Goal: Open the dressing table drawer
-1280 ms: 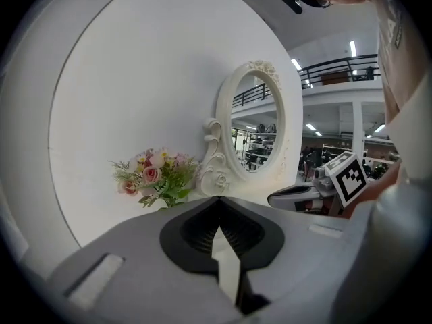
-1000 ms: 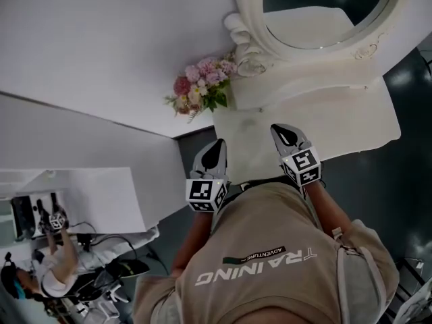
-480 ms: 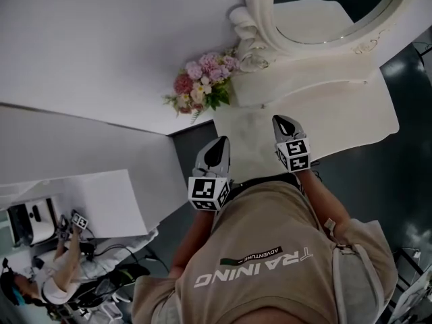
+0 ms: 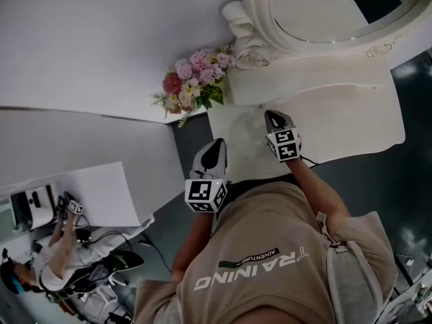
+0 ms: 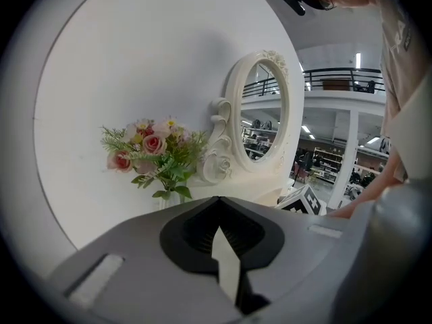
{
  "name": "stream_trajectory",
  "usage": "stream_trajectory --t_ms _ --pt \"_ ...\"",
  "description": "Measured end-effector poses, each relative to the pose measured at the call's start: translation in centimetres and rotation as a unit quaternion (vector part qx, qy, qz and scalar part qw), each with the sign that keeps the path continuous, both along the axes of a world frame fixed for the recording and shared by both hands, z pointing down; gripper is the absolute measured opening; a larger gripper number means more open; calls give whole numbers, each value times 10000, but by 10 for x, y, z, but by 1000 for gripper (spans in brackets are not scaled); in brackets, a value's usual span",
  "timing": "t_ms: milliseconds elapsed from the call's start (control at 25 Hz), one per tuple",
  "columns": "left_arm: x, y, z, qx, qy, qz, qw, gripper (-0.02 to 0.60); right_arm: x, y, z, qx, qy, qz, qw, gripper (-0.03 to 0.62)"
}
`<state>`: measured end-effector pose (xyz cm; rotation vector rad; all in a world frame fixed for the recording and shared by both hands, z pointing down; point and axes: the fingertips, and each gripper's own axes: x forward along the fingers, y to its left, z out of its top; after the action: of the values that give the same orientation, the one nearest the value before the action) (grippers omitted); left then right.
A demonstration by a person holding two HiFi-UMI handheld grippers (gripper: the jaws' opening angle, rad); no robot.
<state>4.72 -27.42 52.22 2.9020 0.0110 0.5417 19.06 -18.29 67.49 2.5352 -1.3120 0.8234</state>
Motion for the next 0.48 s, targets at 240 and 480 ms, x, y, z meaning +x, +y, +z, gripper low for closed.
stream_trajectory --t_ms 240,480 --pt "0 6 8 -66 -181 -220 9996 18 7 -6 19 -6 -94 100 9999 49" --pt "-2 3 8 -37 -268 -342 9991 18 8 -17 32 24 -233 159 9996 92"
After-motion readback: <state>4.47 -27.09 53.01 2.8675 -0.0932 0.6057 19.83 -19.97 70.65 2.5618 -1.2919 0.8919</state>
